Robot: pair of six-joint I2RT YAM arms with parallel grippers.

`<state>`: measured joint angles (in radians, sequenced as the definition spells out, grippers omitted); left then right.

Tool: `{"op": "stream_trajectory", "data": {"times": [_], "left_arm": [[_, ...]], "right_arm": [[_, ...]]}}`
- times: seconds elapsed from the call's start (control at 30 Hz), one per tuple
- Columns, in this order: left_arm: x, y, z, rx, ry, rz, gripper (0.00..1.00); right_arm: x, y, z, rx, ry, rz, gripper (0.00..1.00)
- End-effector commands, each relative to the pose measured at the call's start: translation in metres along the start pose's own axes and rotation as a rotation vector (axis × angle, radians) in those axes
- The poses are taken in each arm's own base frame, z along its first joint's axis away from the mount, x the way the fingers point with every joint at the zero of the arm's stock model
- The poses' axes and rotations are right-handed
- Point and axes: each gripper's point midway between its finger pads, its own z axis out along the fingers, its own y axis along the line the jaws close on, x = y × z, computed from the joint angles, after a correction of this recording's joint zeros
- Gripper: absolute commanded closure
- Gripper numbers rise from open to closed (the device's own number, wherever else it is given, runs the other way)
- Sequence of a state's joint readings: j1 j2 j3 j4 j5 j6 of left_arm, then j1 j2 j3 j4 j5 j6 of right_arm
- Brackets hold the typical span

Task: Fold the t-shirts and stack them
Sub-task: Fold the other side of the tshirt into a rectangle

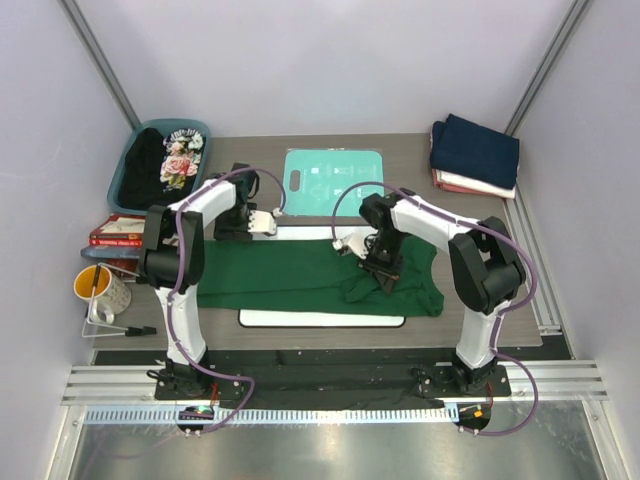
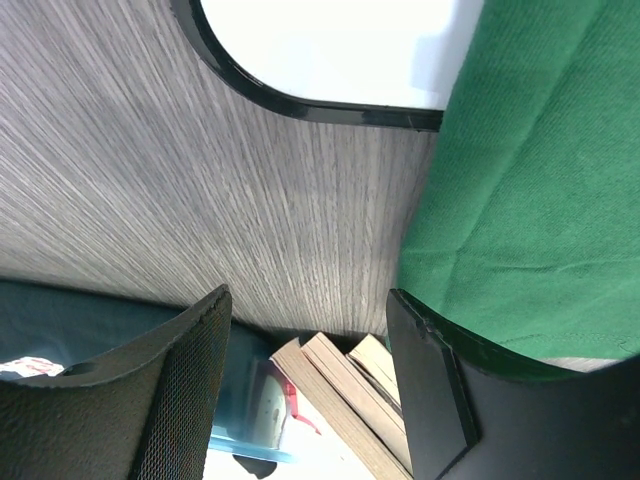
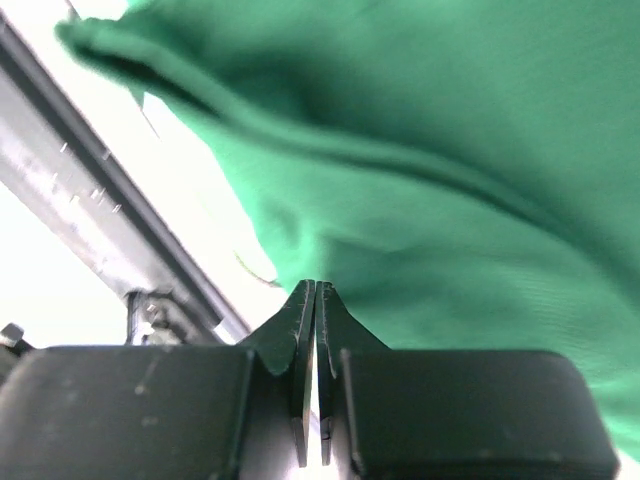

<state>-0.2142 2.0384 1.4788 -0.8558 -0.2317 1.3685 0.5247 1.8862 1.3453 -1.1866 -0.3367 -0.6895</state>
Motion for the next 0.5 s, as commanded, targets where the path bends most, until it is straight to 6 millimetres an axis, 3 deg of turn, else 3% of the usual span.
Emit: {"op": "stream_trajectory", "data": {"times": [0.0,0.17,0.3,0.47], "left_arm": [[-0.007,0.008,-0.004,-0.013,-0.018,0.008,0.36],[-0.012,0.008,-0.003,-0.011,-0.022,0.010,0.36],[-0.013,0.010,-0.005,-0.016,-0.018,0.012,0.36],[-0.011,0.011,-0.010,-0.024,-0.014,0.004,0.36]], "right_arm": [[0.014,0.024,-0.006,-0.013,0.015,-0.025,0.92],[-0.002,0.007,-0.014,0.071,-0.024,-0.052,0.92],[-0.041,-0.022,-0.033,0.157,-0.094,-0.075,0.92],[-0.075,-0.045,-0.037,0.183,-0.134,-0.078,0.92]]}}
